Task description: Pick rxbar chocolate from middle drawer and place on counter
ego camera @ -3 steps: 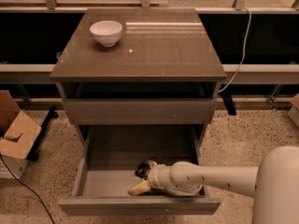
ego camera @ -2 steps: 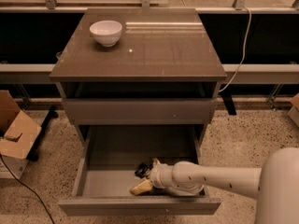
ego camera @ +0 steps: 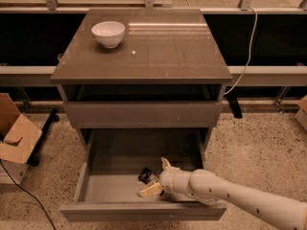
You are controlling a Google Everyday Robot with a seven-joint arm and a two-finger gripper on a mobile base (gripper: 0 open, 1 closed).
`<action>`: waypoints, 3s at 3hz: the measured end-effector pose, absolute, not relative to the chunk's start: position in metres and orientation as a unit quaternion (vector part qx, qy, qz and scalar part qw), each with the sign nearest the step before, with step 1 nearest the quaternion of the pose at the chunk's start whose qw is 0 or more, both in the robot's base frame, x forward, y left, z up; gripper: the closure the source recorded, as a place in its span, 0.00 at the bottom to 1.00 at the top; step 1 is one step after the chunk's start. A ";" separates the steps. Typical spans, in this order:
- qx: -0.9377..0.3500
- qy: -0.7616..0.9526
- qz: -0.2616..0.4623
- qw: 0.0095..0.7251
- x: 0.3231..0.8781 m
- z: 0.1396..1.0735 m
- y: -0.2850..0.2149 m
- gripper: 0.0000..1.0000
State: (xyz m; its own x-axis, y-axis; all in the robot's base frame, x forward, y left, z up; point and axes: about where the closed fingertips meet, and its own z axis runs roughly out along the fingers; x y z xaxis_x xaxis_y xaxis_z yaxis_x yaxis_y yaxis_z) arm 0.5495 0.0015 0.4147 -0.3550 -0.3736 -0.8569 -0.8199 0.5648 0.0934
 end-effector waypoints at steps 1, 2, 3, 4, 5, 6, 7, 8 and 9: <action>-0.380 0.775 0.270 0.427 0.550 0.419 0.001 0.00; -0.380 0.775 0.270 0.427 0.550 0.419 0.001 0.00; -0.384 0.784 0.250 0.419 0.559 0.405 0.005 0.00; -0.381 0.800 0.222 0.408 0.572 0.382 0.006 0.00; -0.380 0.807 0.207 0.401 0.579 0.369 0.009 0.00; -0.378 0.809 0.204 0.402 0.579 0.366 0.010 0.14; -0.377 0.809 0.205 0.401 0.578 0.366 0.010 0.45; -0.374 0.810 0.206 0.400 0.577 0.365 0.010 0.69; -0.375 0.809 0.210 0.402 0.575 0.366 0.011 0.98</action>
Offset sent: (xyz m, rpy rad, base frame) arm 0.0155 0.0083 -0.0131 -0.0780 -0.0217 -0.0261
